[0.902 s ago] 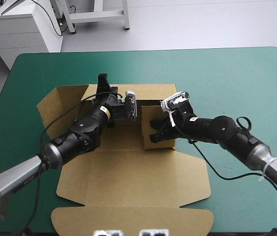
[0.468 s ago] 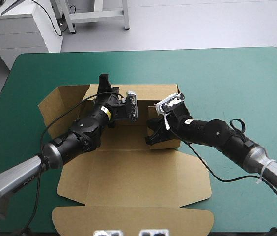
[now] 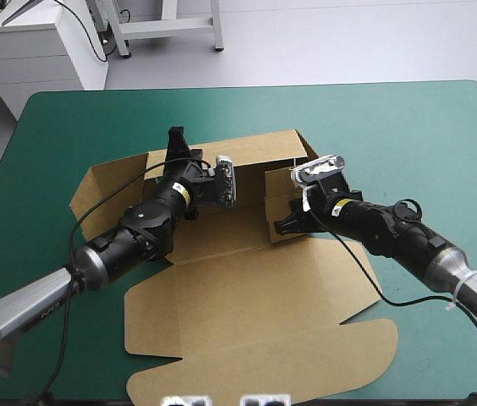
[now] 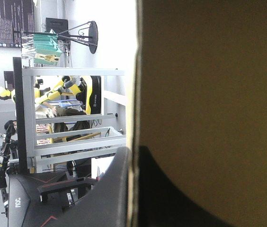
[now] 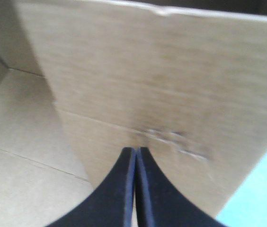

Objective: Fold the box

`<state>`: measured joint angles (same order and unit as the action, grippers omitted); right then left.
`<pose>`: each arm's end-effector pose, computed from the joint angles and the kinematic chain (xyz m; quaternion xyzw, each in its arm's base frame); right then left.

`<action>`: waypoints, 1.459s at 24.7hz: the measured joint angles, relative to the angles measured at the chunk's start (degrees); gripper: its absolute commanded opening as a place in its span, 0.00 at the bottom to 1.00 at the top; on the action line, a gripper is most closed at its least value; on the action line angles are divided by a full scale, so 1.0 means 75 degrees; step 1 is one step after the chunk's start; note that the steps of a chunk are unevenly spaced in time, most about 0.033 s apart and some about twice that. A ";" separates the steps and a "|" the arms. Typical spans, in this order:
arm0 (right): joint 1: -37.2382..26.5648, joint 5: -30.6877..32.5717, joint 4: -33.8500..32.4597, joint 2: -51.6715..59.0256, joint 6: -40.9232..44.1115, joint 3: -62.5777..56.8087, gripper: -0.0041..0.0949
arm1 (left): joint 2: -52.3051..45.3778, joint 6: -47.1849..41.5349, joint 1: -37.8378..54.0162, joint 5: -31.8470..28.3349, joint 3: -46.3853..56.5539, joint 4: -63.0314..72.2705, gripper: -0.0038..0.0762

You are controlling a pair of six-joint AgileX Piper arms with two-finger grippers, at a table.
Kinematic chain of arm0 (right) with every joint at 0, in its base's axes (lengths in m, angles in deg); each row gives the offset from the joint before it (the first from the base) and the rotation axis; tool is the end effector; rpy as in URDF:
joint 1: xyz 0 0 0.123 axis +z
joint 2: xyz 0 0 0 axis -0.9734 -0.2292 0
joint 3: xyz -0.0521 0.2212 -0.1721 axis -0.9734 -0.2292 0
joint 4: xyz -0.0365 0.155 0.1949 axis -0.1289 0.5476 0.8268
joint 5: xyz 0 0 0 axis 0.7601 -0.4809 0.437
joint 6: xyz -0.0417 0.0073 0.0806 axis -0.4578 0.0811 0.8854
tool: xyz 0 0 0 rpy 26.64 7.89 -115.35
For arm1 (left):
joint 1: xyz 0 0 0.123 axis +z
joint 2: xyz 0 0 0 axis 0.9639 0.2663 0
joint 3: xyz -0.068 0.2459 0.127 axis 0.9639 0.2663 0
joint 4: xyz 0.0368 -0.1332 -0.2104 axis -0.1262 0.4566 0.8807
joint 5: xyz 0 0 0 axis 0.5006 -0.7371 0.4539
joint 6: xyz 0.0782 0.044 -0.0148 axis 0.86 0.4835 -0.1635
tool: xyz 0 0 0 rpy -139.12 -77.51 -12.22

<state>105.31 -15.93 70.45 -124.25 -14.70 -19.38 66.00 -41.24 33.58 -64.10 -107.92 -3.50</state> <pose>0.2616 0.1528 0.2921 -0.1909 0.8689 0.1800 0.4196 0.2735 -0.1897 0.3074 0.6218 0.5582 0.2972 0.4619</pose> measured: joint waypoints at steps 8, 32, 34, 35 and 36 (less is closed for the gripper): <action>-0.1493 0.0313 -0.0940 0.0000 0.0680 0.0000 0.03 | 0.0000 -0.0006 0.0000 -0.0122 0.0000 -0.0033 0.04; -0.2842 0.3263 -0.1068 -0.0481 0.0867 0.3613 0.03 | 0.0000 -0.0006 0.0000 -0.1178 0.0000 -0.0227 0.04; -0.2842 0.3469 -0.0960 -0.0824 0.0907 0.3847 0.03 | 0.0000 -0.0006 0.0000 -0.1206 0.0000 -0.0233 0.04; -0.2842 0.3584 -0.0924 -0.0967 0.0924 0.3965 0.03 | 0.0000 -0.0006 0.0000 -0.1222 0.0000 -0.0232 0.04; -0.2842 0.3672 -0.0884 -0.1142 0.0924 0.4051 0.03 | 0.0000 -0.0006 0.0000 -0.1234 0.0000 -0.0232 0.04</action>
<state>84.00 11.60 63.82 -132.81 -7.77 11.00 66.00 -41.28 33.58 -73.36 -107.92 -5.24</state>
